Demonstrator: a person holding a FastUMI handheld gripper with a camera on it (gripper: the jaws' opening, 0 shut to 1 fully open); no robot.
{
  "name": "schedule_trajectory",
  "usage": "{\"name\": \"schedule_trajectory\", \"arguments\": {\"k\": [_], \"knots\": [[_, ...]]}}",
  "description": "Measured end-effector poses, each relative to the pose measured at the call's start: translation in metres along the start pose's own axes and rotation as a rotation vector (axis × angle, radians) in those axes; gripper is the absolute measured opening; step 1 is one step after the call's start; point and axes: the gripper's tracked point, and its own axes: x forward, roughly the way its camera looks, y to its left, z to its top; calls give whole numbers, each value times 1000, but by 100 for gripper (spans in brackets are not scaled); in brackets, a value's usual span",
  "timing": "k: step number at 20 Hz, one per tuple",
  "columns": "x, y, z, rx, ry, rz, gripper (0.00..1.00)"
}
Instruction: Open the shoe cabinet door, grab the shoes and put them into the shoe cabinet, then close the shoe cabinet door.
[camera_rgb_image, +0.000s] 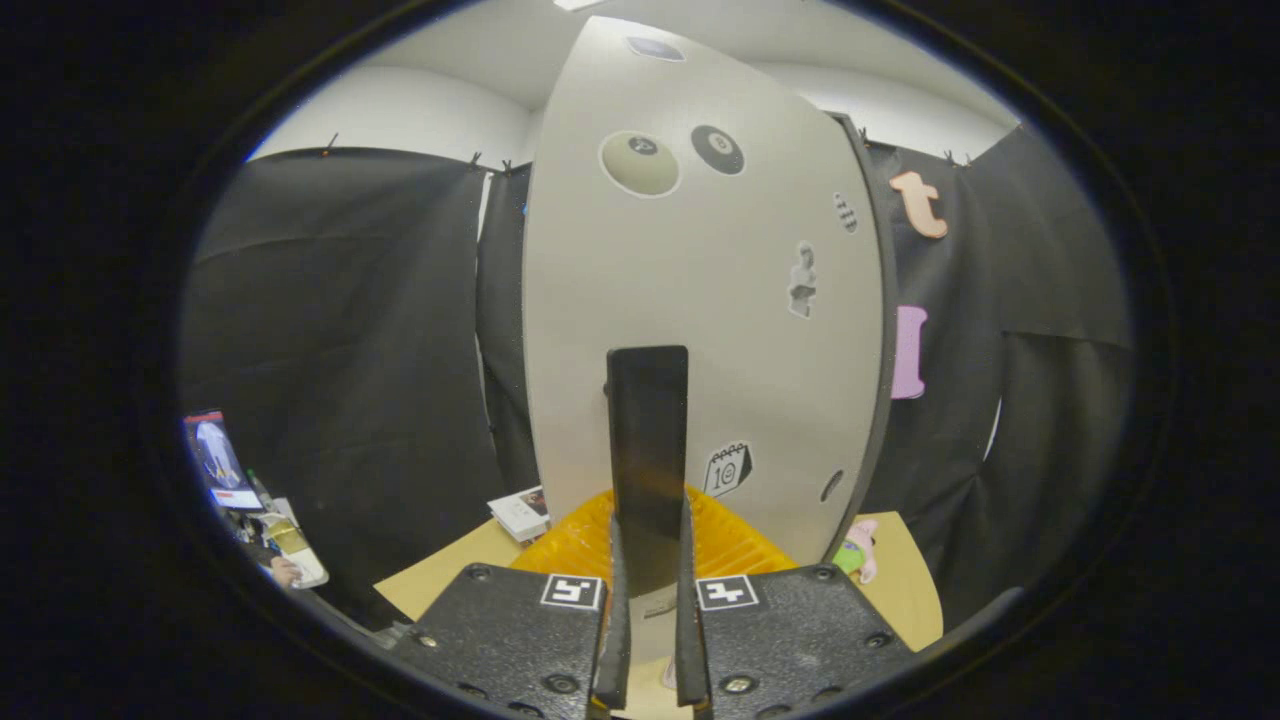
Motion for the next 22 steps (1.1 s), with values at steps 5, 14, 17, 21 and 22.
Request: {"name": "schedule_trajectory", "arguments": {"k": [5, 14, 17, 21, 22], "knots": [[-40, -42, -4, 24, -7, -29, 20], [-84, -114, -2, 43, -39, -145, 12], [-95, -152, -1, 44, -63, -232, 8], [-106, -191, -3, 48, -85, -280, 4], [-106, -194, -5, 69, -86, -252, 4]]}}
